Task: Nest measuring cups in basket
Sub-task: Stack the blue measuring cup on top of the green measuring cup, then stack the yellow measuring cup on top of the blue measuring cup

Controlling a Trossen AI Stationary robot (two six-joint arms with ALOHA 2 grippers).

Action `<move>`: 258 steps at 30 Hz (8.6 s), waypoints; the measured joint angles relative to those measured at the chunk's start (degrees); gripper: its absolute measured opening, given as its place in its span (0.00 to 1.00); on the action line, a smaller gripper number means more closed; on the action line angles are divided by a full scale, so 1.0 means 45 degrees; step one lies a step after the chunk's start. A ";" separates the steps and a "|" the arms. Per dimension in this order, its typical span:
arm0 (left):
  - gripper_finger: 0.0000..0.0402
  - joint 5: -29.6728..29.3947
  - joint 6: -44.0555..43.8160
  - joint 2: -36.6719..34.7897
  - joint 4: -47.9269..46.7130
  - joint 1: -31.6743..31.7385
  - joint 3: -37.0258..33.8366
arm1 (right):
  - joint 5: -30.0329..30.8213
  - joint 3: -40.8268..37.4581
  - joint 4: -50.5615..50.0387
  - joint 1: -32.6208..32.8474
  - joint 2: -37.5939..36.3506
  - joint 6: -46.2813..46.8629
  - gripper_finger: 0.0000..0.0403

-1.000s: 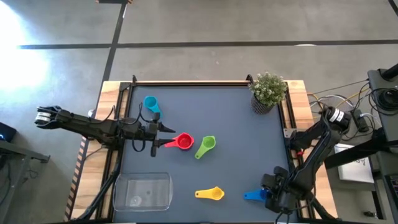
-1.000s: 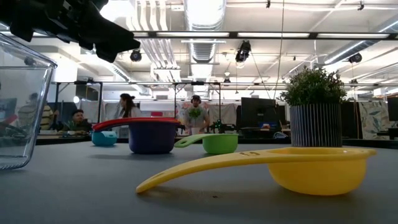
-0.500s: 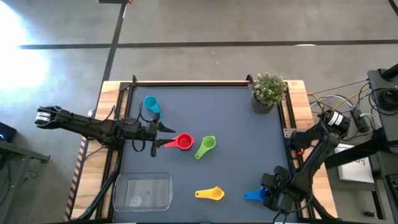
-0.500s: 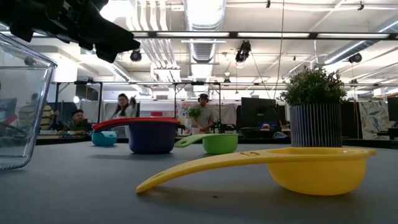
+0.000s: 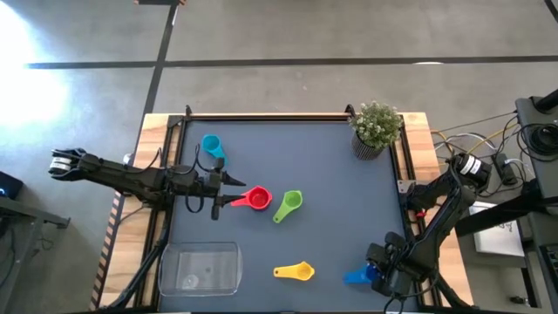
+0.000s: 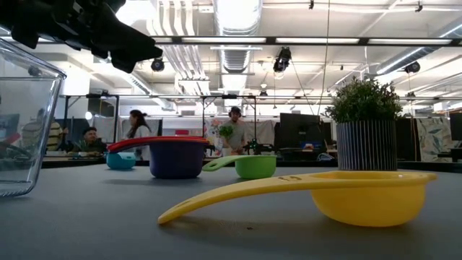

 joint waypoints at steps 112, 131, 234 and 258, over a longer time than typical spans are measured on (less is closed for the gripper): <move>0.39 -0.0138 0.0091 -0.0005 -0.0326 0.0025 0.0000 | 0.1800 0.3428 0.4956 -0.7678 0.1350 -1.3457 0.23; 0.39 -0.0122 -0.0357 -0.0006 -0.0227 0.0025 0.0044 | 0.3390 0.2024 0.7936 -0.6416 0.1981 -1.1457 0.22; 0.39 -0.1356 -0.0596 0.0947 -0.0578 0.0025 0.0112 | 0.2726 0.2272 0.6343 -0.9715 0.1612 -1.6743 0.02; 0.39 -0.1356 -0.0027 0.0935 -0.0703 0.0025 0.0117 | 0.0008 0.2440 0.6173 -1.2930 0.2467 -1.9309 0.12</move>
